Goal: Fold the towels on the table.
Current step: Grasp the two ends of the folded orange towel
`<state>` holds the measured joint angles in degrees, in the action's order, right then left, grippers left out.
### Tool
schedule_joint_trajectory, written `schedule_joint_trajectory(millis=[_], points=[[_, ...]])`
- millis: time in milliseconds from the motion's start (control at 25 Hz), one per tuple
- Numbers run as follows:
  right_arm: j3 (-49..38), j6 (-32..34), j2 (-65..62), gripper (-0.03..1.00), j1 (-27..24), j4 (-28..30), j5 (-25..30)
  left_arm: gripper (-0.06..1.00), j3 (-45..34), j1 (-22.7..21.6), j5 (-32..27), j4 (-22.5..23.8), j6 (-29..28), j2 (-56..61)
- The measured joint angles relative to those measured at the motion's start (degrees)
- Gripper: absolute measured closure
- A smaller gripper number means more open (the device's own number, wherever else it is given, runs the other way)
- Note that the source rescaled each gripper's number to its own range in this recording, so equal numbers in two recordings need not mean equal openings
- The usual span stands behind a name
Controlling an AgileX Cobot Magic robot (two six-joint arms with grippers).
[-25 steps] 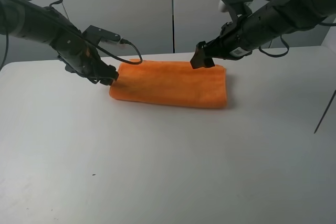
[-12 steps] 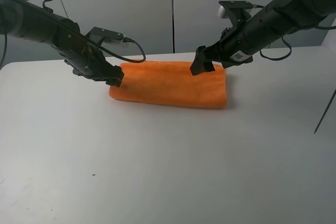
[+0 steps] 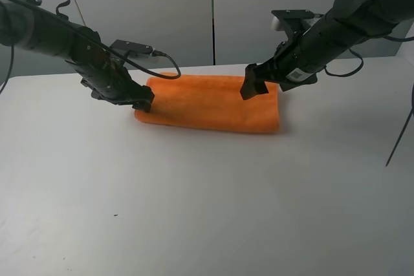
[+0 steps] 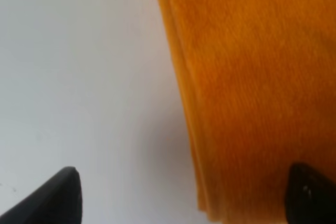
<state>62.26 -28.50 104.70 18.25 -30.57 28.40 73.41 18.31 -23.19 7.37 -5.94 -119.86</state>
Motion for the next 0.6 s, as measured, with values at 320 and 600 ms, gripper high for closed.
schedule_joint_trajectory(millis=[320, 600], points=[[0.1, 6.7, 0.0, -0.03, -0.7, 5.5, -1.1, -0.04, 0.0, 0.0, -3.3, -3.1, 0.0, -1.5], [0.1, 7.8, 0.5, -0.03, -1.0, 6.1, -1.1, -0.04, -0.2, 2.0, -8.0, -3.4, 1.3, -1.9]])
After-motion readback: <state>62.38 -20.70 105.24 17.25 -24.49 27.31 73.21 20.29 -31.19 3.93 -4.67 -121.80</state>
